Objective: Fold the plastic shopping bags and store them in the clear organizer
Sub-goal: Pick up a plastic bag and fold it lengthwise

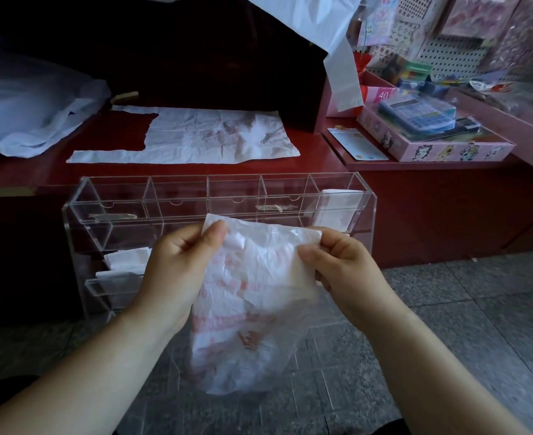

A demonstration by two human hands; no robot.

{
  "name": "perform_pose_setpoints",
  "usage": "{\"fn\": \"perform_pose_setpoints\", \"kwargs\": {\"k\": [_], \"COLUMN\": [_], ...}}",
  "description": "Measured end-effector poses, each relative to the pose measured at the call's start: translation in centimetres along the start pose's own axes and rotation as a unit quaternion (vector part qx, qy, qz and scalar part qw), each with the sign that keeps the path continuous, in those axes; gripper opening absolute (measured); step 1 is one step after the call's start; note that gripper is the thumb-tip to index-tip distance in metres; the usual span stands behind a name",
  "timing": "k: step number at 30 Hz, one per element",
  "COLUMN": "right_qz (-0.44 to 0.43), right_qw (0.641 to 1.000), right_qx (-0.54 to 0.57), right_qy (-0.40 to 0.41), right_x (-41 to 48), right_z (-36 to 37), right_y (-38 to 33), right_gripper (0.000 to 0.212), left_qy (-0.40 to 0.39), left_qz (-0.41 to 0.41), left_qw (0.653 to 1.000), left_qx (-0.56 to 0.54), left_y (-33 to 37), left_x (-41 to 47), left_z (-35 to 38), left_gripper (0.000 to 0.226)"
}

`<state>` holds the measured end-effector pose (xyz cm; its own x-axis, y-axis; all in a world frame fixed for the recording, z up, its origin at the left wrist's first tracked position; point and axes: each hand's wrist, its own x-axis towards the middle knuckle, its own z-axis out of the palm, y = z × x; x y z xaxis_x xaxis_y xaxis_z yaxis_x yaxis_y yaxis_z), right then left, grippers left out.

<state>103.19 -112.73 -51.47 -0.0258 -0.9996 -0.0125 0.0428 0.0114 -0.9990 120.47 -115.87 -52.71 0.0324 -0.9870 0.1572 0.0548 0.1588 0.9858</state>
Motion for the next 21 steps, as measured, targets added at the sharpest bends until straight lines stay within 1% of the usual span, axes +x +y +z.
{"fn": "perform_pose_setpoints", "kwargs": {"k": [3, 4, 6, 7, 8, 9, 11, 12, 13, 16, 17, 18, 20, 21], "right_qz": [0.005, -0.015, -0.09, -0.135, -0.18, -0.212, -0.251, -0.253, -0.244, -0.211, -0.204, -0.199, -0.193, -0.183], "right_qw": [0.999, 0.999, 0.994, 0.984, 0.967, 0.945, 0.908, 0.902, 0.904, 0.922, 0.929, 0.933, 0.932, 0.934], "right_qx": [0.004, -0.011, -0.065, -0.114, -0.181, -0.247, -0.335, -0.349, -0.352, -0.323, -0.308, -0.298, -0.302, -0.302], "right_qy": [-0.031, -0.033, -0.02, -0.004, 0.013, 0.02, 0.018, 0.01, 0.005, -0.002, -0.013, -0.026, -0.05, -0.059], "right_x": [0.0, -0.1, -0.3, -0.4, -0.4, -0.4, -0.3, -0.2, -0.1, 0.0, -0.1, -0.1, -0.1, -0.1], "right_z": [-0.2, -0.2, -0.3, -0.2, -0.1, 0.2, 0.5, 0.6, 0.5, 0.4, 0.4, 0.4, 0.7, 0.7], "right_y": [0.0, -0.2, -0.5, -0.6, -0.6, -0.4, 0.2, 0.5, 0.7, 1.1, 1.1, 1.2, 1.3, 1.4], "right_gripper": [0.024, 0.022, 0.02, 0.023, 0.021, 0.019, 0.025, 0.025, 0.021, 0.01, 0.005, 0.008, 0.018, 0.015], "left_qy": [-0.015, -0.021, -0.045, -0.06, -0.081, -0.091, -0.102, -0.103, -0.103, -0.12, -0.129, -0.14, -0.162, -0.166], "left_qz": [0.021, 0.033, 0.065, 0.077, 0.084, 0.094, 0.103, 0.102, 0.101, 0.09, 0.087, 0.087, 0.083, 0.076], "left_qw": [0.999, 0.998, 0.993, 0.99, 0.985, 0.981, 0.976, 0.974, 0.974, 0.972, 0.971, 0.97, 0.968, 0.969], "left_qx": [0.019, 0.04, 0.086, 0.105, 0.125, 0.141, 0.166, 0.173, 0.175, 0.18, 0.18, 0.179, 0.171, 0.169], "left_y": [-0.4, -0.3, 0.1, 0.1, 0.3, 0.3, 0.4, 0.4, 0.4, 0.0, -0.3, -0.6, -1.0, -1.1], "left_x": [0.3, 0.3, -0.2, -0.4, -0.7, -0.9, -1.3, -1.4, -1.4, -1.3, -1.3, -1.3, -1.2, -1.1], "left_z": [-0.5, -0.5, -0.3, -0.2, 0.1, 0.3, 0.7, 0.9, 1.0, 1.1, 1.1, 1.1, 1.1, 1.1], "left_gripper": [0.071, 0.074, 0.071, 0.067, 0.063, 0.06, 0.058, 0.052, 0.045, 0.039, 0.04, 0.043, 0.058, 0.062]}}
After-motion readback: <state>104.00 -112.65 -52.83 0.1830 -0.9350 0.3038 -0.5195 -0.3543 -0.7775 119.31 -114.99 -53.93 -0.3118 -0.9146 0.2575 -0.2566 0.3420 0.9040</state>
